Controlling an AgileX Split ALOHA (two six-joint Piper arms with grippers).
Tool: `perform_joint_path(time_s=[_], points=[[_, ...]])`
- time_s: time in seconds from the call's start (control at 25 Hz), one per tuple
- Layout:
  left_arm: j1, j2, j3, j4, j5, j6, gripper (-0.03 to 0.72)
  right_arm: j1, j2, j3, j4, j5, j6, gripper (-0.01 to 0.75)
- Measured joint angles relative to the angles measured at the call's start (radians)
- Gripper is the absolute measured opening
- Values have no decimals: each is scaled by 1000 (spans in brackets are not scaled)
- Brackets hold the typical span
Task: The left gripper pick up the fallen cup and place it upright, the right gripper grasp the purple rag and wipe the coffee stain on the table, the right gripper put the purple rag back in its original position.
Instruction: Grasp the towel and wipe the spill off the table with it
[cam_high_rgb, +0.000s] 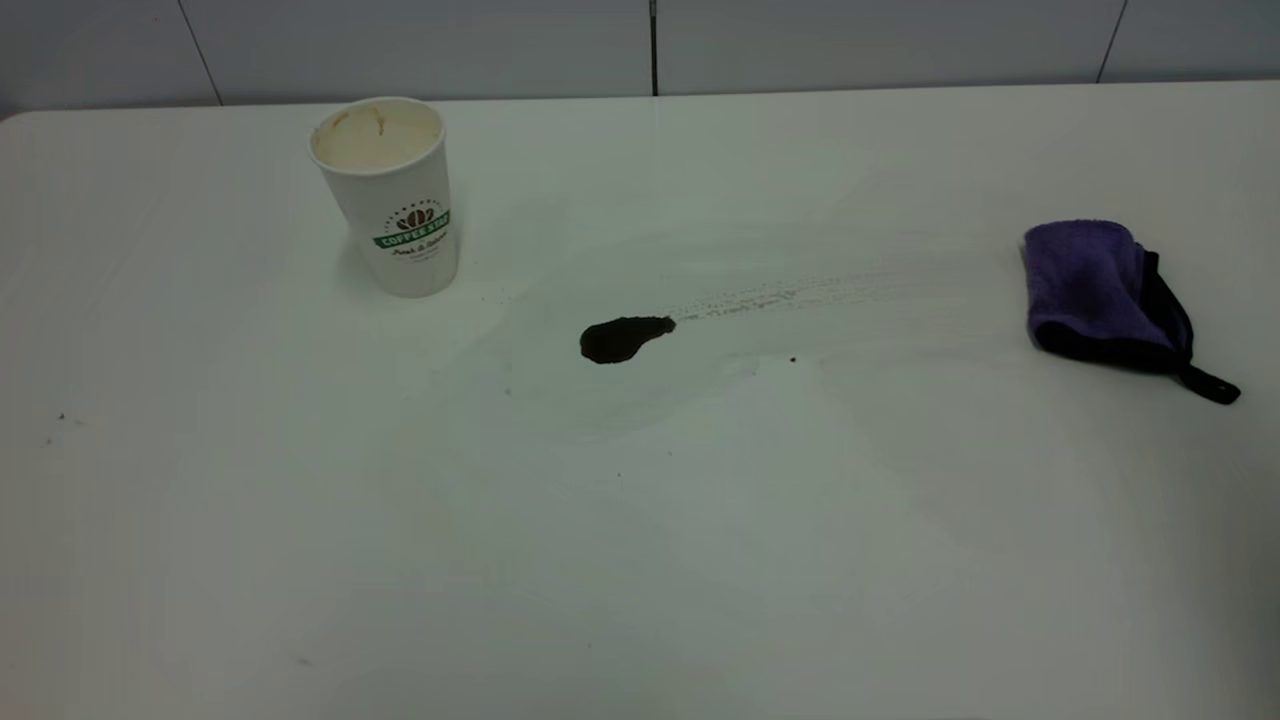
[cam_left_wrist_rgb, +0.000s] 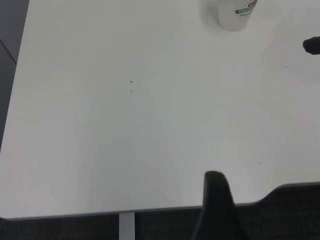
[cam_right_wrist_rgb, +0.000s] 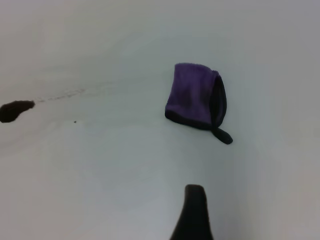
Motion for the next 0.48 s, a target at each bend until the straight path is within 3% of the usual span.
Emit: perform_joint_path(time_s=[0.48], points=[[0, 0, 0, 0, 0, 0, 539, 30, 1092, -451, 95, -223, -160, 716]])
